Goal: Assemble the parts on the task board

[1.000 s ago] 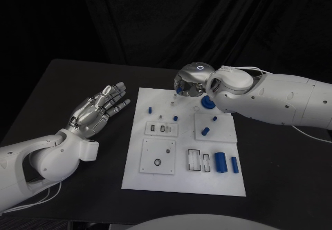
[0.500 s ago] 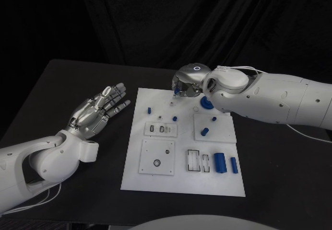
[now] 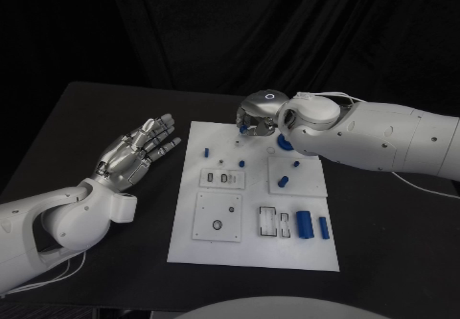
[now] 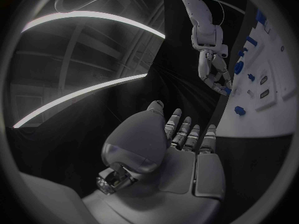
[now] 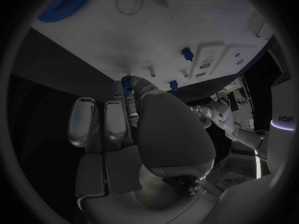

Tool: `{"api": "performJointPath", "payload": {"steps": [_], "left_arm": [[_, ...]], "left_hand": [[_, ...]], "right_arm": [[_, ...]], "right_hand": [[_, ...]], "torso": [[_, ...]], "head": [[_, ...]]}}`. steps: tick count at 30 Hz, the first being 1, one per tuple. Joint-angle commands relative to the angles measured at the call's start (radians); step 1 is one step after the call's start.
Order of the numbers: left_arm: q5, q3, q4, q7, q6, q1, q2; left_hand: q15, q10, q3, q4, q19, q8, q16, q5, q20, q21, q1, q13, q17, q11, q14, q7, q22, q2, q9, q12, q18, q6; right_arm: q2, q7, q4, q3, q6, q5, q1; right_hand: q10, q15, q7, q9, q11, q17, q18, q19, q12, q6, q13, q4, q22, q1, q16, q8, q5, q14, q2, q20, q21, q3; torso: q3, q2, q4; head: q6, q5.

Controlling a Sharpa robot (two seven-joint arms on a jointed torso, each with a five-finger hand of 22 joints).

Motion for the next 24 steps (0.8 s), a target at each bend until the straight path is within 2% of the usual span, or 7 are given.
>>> {"api": "performJointPath", "payload": {"steps": [1, 12, 17, 19, 20, 23, 24], "left_arm": [[-0.004, 0.000, -0.003, 0.071, 0.021, 0.002, 0.005], [-0.004, -0.001, -0.013, 0.068, 0.026, 0.002, 0.009], [-0.004, -0.002, -0.014, 0.066, 0.027, 0.002, 0.011], [-0.004, -0.002, -0.013, 0.065, 0.027, 0.002, 0.011], [-0.004, -0.002, -0.012, 0.065, 0.028, 0.002, 0.011], [-0.004, -0.002, -0.009, 0.064, 0.029, 0.002, 0.011], [-0.004, -0.002, -0.009, 0.063, 0.029, 0.002, 0.011]], "left_hand": [[0.005, 0.000, 0.006, 0.001, 0.001, -0.002, 0.007, 0.004, 0.006, 0.003, 0.008, -0.001, 0.001, 0.004, 0.000, 0.005, 0.001, 0.000, 0.000, 0.002, 0.017, -0.001], [0.009, 0.003, 0.008, 0.000, 0.001, -0.001, 0.010, 0.007, 0.010, 0.004, 0.012, 0.000, 0.002, 0.009, 0.002, 0.007, 0.001, 0.000, 0.001, 0.009, 0.017, 0.000], [0.009, 0.003, 0.008, 0.000, 0.001, -0.001, 0.010, 0.007, 0.010, 0.004, 0.012, 0.000, 0.002, 0.009, 0.002, 0.007, 0.001, 0.000, 0.001, 0.009, 0.017, 0.000], [0.013, 0.004, 0.012, -0.005, 0.002, -0.002, 0.011, 0.013, 0.013, 0.004, 0.017, 0.000, 0.002, 0.014, 0.003, 0.008, 0.002, 0.001, 0.000, 0.010, 0.017, -0.004], [0.013, 0.004, 0.013, -0.006, 0.002, -0.003, 0.011, 0.014, 0.013, 0.004, 0.018, 0.000, 0.002, 0.014, 0.002, 0.009, 0.001, 0.001, 0.000, 0.011, 0.017, -0.004], [0.015, 0.003, 0.016, -0.010, 0.002, -0.004, 0.012, 0.020, 0.015, 0.004, 0.022, 0.000, 0.002, 0.015, 0.002, 0.010, 0.002, 0.000, 0.000, 0.011, 0.017, -0.007], [0.015, 0.003, 0.016, -0.010, 0.002, -0.004, 0.012, 0.020, 0.015, 0.004, 0.022, 0.000, 0.002, 0.015, 0.002, 0.010, 0.002, 0.000, 0.000, 0.011, 0.017, -0.007]], "right_arm": [[0.004, 0.012, -0.005, 0.001, 0.016, 0.012, -0.004], [0.011, 0.017, -0.009, 0.001, 0.031, 0.017, -0.008], [0.015, 0.010, -0.012, 0.001, 0.051, 0.017, -0.009], [0.016, -0.001, -0.014, 0.001, 0.064, 0.017, -0.009], [0.017, -0.012, -0.015, 0.001, 0.077, 0.017, -0.010], [0.018, -0.039, -0.018, 0.001, 0.103, 0.017, -0.010], [0.018, -0.046, -0.020, 0.001, 0.108, 0.017, -0.011]], "right_hand": [[-0.007, 0.004, 0.001, 0.051, 0.000, -0.004, -0.013, -0.004, -0.005, -0.007, 0.000, -0.002, -0.004, -0.009, -0.007, -0.002, -0.004, -0.003, 0.002, 0.005, -0.005, 0.007], [-0.010, 0.003, 0.001, 0.052, 0.002, -0.026, -0.009, -0.017, -0.015, -0.016, 0.000, -0.002, -0.018, -0.011, -0.022, -0.012, -0.008, -0.013, 0.002, 0.005, -0.018, 0.012], [-0.029, 0.005, -0.005, 0.052, 0.009, -0.043, -0.006, -0.031, -0.036, -0.036, 0.000, -0.001, -0.032, -0.015, -0.035, -0.030, -0.025, -0.024, -0.003, 0.006, -0.032, 0.016], [-0.049, 0.006, -0.012, 0.048, 0.016, -0.057, -0.002, -0.043, -0.050, -0.061, 0.000, 0.002, -0.045, -0.021, -0.045, -0.049, -0.051, -0.032, -0.008, 0.007, -0.045, 0.016], [-0.076, 0.009, -0.019, 0.039, 0.024, -0.078, 0.003, -0.061, -0.065, -0.103, -0.001, 0.006, -0.068, -0.030, -0.060, -0.076, -0.075, -0.044, -0.017, 0.009, -0.064, 0.013], [-0.136, 0.018, -0.030, 0.018, 0.038, -0.121, 0.012, -0.095, -0.092, -0.182, 0.000, 0.010, -0.107, -0.044, -0.091, -0.125, -0.112, -0.071, -0.030, 0.015, -0.101, 0.002], [-0.179, 0.021, -0.036, 0.006, 0.044, -0.155, 0.017, -0.120, -0.110, -0.232, -0.002, 0.009, -0.136, -0.051, -0.115, -0.154, -0.128, -0.091, -0.035, 0.019, -0.126, -0.006]], "torso": [[0.0000, -0.001, 0.0001], [-0.0008, 0.000, -0.0009], [-0.0010, -0.001, -0.0010], [-0.0007, -0.001, -0.0011], [-0.0007, -0.001, -0.0011], [-0.0006, -0.001, -0.0017], [-0.0008, -0.001, -0.0017]], "head": [[-0.001, 0.000], [-0.002, 0.004], [-0.006, 0.004], [-0.007, 0.005], [-0.007, 0.005], [-0.007, 0.007], [-0.006, 0.007]]}}
